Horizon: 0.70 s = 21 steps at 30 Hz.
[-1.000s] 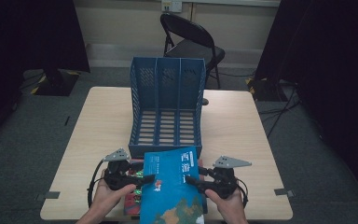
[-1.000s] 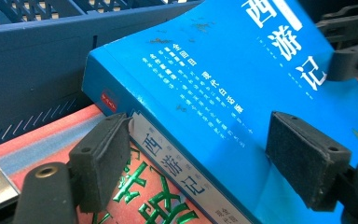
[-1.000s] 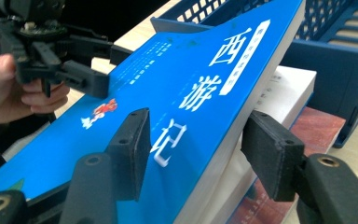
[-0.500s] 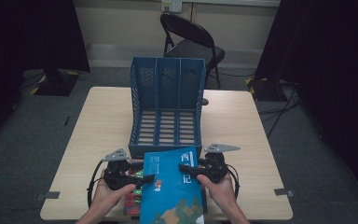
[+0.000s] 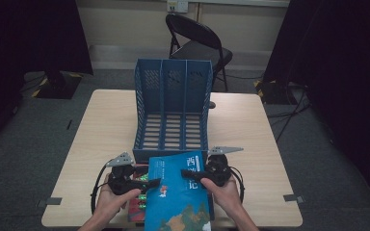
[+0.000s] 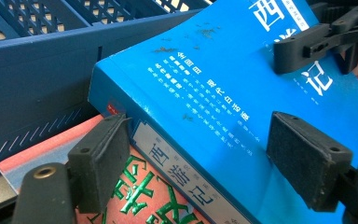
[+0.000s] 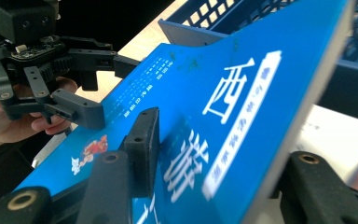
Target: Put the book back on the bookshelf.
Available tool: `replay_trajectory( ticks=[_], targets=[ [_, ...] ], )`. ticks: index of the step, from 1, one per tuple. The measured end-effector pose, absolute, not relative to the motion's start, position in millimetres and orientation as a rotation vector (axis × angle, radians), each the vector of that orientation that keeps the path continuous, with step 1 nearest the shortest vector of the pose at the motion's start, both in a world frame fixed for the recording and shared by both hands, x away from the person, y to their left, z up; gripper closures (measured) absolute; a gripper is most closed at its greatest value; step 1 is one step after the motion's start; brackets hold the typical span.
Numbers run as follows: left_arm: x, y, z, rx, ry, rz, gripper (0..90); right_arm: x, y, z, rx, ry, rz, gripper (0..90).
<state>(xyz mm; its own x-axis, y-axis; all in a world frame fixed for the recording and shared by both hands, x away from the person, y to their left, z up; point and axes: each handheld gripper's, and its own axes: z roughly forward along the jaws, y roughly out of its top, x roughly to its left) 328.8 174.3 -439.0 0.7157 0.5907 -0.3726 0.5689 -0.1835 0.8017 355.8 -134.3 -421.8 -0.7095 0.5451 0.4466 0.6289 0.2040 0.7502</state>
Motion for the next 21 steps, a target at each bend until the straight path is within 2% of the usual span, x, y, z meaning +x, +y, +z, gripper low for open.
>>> replay_trajectory(
  ticks=[3, 4, 5, 9, 21],
  targets=[
    [329.5, 174.5, -438.7, 1.850, 0.909, 0.019, 21.3, 358.0, -131.4, -420.5, -1.137, -2.359, -1.531, 55.7],
    [329.7, 174.6, -438.7, 1.848, 0.915, 0.016, 21.3, 358.0, -131.4, -420.5, -1.137, -2.359, -1.531, 59.7],
    [330.2, 174.9, -438.8, 1.846, 0.924, 0.004, 21.8, 358.3, -134.8, -418.8, -1.123, -2.317, -1.552, 67.4],
    [331.6, 176.5, -438.8, 1.845, 0.921, -0.010, 22.5, 356.7, -136.1, -414.0, -1.081, -2.310, -1.581, 73.9],
    [333.8, 179.6, -437.1, 1.793, 0.970, -0.099, 21.8, 344.7, -136.8, -402.9, -1.040, -2.299, -1.685, 76.7]
  ],
)
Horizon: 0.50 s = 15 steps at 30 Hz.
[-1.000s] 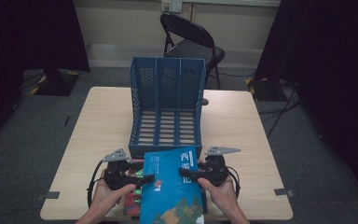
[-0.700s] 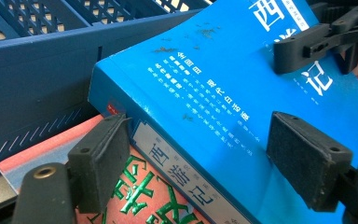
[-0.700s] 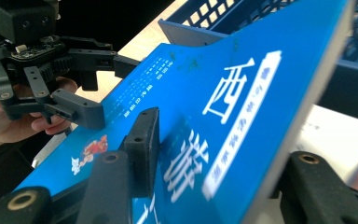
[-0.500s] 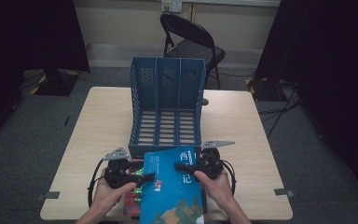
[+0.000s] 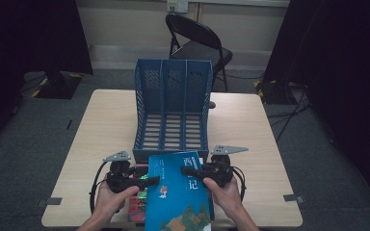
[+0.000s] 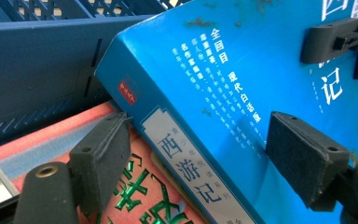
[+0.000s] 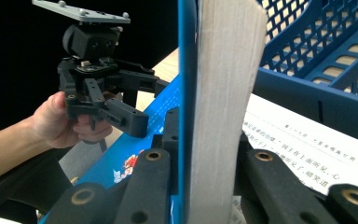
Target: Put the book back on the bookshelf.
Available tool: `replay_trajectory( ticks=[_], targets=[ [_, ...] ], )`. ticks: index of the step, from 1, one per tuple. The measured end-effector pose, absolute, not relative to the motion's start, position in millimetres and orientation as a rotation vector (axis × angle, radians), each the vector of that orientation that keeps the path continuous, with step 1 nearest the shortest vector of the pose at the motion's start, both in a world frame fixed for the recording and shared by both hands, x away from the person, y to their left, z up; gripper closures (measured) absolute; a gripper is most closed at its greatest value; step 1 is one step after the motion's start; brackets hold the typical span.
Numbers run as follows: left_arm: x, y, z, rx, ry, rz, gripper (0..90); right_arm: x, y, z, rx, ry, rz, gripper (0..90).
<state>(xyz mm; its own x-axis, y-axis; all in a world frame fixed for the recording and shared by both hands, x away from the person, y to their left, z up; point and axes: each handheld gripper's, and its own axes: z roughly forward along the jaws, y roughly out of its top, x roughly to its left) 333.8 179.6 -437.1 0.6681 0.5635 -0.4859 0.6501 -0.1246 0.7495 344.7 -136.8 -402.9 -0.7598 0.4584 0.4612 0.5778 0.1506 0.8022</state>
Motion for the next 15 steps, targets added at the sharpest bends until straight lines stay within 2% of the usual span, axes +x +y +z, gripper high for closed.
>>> replay_trajectory(
  ticks=[4, 6, 15],
  targets=[
    [336.8, 180.8, -438.3, 1.772, 0.967, -0.176, 24.0, 342.1, -137.0, -400.4, -1.024, -2.298, -1.701, 77.1],
    [336.8, 178.7, -438.9, 1.773, 0.955, -0.200, 21.8, 339.3, -135.5, -397.2, -0.992, -2.299, -1.711, 77.3],
    [336.4, 176.2, -437.9, 1.759, 0.961, -0.237, 23.8, 337.3, -135.2, -397.5, -1.010, -2.307, -1.706, 78.1]
  ],
)
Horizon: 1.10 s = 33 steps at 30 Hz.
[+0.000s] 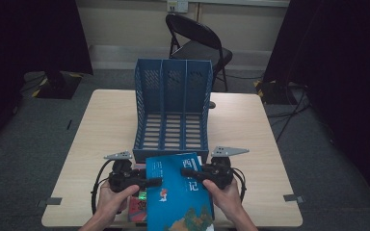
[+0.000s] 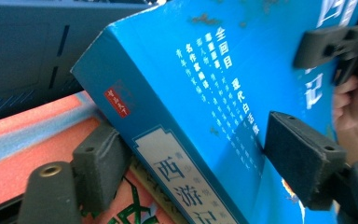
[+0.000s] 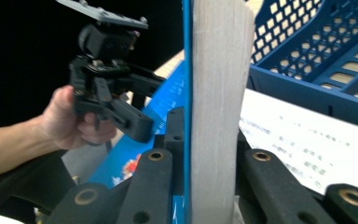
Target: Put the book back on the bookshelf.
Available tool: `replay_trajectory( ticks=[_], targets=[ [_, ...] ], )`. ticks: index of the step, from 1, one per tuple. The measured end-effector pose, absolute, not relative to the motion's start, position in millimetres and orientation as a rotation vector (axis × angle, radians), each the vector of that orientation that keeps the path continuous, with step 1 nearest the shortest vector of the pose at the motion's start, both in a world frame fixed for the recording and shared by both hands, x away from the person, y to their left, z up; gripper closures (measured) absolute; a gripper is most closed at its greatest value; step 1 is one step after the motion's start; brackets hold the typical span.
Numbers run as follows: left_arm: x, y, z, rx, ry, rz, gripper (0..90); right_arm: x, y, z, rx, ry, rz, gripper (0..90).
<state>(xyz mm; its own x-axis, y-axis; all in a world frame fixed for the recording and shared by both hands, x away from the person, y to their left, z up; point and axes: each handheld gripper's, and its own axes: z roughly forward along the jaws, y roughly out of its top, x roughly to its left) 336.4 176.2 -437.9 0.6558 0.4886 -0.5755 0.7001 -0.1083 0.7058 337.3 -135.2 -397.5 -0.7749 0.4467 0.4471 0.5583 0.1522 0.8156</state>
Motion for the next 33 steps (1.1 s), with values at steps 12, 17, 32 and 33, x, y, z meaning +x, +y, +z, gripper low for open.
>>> replay_trajectory(
  ticks=[12, 17, 32, 33],
  targets=[
    [337.2, 176.7, -433.9, 1.687, 0.931, -0.309, 36.6, 338.4, -132.8, -397.3, -1.057, -2.312, -1.687, 78.1],
    [335.5, 173.1, -424.3, 1.654, 0.884, -0.339, 45.9, 335.5, -128.7, -387.9, -1.021, -2.318, -1.702, 78.1],
    [330.2, 171.4, -380.2, 1.647, 0.798, -0.265, 55.7, 323.4, -135.0, -353.7, -0.981, -2.290, -1.815, 78.1],
    [330.1, 171.4, -378.3, 1.649, 0.789, -0.259, 56.1, 322.8, -135.4, -352.2, -0.982, -2.290, -1.824, 78.1]
  ],
)
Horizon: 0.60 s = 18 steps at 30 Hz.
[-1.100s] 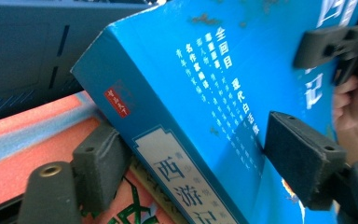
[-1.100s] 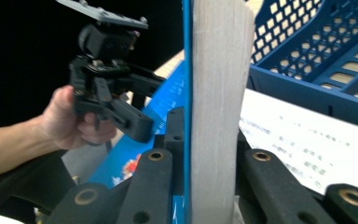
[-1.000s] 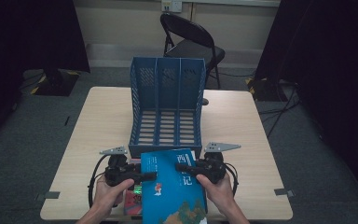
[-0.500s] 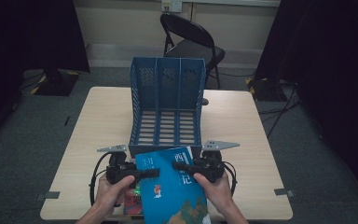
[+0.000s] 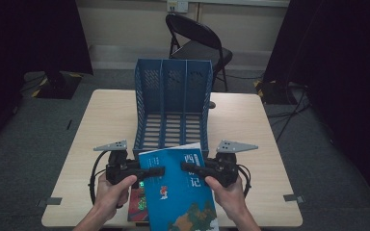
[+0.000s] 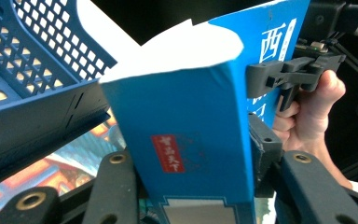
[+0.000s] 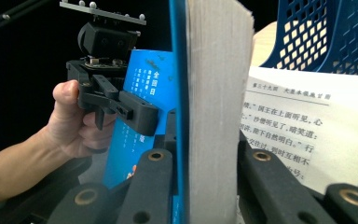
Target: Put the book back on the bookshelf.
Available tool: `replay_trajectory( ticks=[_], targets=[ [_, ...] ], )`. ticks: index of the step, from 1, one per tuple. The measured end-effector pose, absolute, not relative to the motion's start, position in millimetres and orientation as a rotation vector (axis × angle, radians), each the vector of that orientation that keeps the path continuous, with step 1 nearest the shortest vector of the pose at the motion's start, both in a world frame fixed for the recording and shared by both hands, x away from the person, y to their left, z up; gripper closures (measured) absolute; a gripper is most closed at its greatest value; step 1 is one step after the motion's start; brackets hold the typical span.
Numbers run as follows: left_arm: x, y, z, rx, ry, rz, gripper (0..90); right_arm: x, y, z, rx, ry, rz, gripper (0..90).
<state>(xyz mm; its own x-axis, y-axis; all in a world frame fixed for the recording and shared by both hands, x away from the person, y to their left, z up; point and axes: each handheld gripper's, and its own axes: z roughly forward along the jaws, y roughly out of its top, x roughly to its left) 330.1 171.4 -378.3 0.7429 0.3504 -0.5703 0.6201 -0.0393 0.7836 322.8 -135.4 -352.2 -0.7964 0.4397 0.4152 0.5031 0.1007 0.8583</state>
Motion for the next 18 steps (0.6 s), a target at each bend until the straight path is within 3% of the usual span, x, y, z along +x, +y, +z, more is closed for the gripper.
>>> replay_trajectory(
  ticks=[9, 18],
  targets=[
    [331.5, 172.8, -356.8, 1.639, 0.748, -0.229, 57.9, 318.8, -135.4, -331.9, -0.954, -2.307, -1.884, 78.1],
    [336.5, 177.1, -320.6, 1.607, 0.691, -0.089, 60.4, 324.2, -130.4, -303.4, -0.904, -2.305, -2.019, 78.1]
  ],
)
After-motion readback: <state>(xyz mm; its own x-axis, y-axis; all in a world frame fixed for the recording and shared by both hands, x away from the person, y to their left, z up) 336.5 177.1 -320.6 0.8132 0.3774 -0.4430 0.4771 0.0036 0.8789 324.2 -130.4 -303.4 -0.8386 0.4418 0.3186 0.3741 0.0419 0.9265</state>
